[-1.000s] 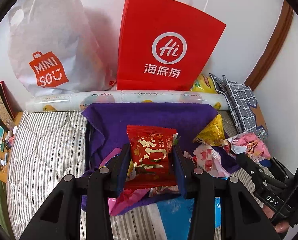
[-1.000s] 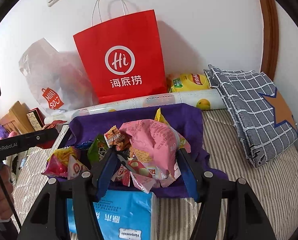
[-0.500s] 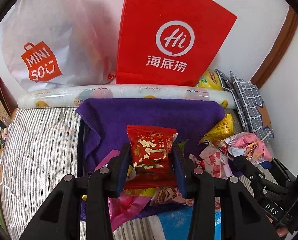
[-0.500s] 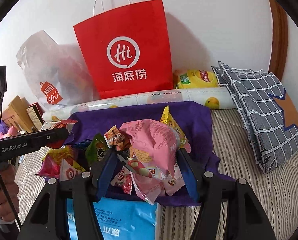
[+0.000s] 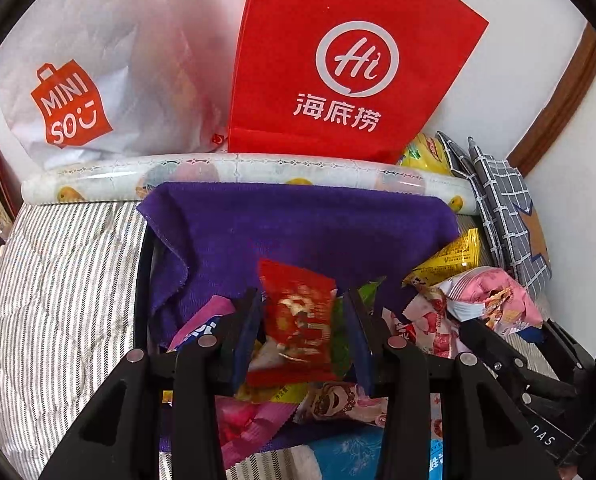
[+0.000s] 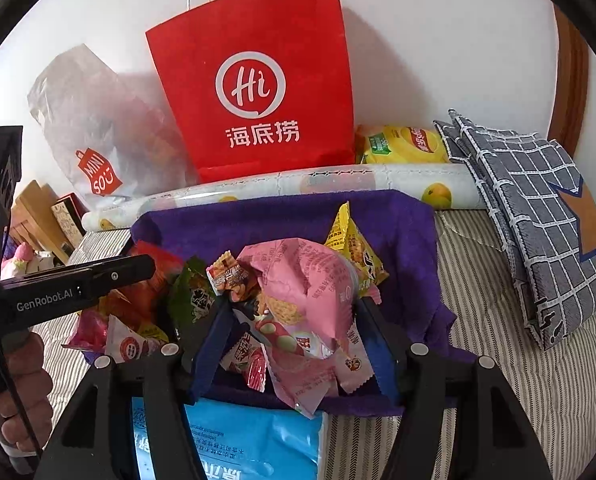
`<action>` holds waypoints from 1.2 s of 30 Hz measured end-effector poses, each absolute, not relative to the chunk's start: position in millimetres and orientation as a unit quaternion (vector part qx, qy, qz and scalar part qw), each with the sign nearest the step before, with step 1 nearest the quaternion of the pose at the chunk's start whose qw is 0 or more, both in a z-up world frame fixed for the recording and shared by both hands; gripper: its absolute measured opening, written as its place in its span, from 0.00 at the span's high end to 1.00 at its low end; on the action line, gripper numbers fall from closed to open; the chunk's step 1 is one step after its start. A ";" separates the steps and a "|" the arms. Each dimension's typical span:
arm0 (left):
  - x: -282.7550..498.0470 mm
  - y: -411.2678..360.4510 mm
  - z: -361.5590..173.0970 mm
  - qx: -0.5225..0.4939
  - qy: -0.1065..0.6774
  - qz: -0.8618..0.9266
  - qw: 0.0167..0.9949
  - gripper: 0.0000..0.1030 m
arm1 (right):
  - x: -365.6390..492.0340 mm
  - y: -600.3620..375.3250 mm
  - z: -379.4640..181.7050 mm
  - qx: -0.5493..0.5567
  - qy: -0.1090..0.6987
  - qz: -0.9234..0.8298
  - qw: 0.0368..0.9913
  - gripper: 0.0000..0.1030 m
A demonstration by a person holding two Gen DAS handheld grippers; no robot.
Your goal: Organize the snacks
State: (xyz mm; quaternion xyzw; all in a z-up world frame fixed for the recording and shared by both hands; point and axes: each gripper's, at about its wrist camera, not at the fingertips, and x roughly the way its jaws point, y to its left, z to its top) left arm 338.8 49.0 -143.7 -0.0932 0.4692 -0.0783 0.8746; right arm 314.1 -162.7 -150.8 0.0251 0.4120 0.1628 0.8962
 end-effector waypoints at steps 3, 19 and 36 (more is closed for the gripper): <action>337.6 50.2 -140.6 -0.094 0.470 -0.076 0.874 0.54 | 313.9 -163.0 -148.3 0.030 0.417 0.159 0.895 0.37; 259.8 31.3 -73.3 -0.060 0.434 -0.085 0.895 0.33 | 233.0 -171.0 -75.2 0.008 0.377 0.136 0.916 0.19; 104.8 6.7 -7.5 -0.040 0.370 -0.081 0.925 0.19 | 87.5 -212.5 -16.5 0.016 0.332 0.083 0.939 0.12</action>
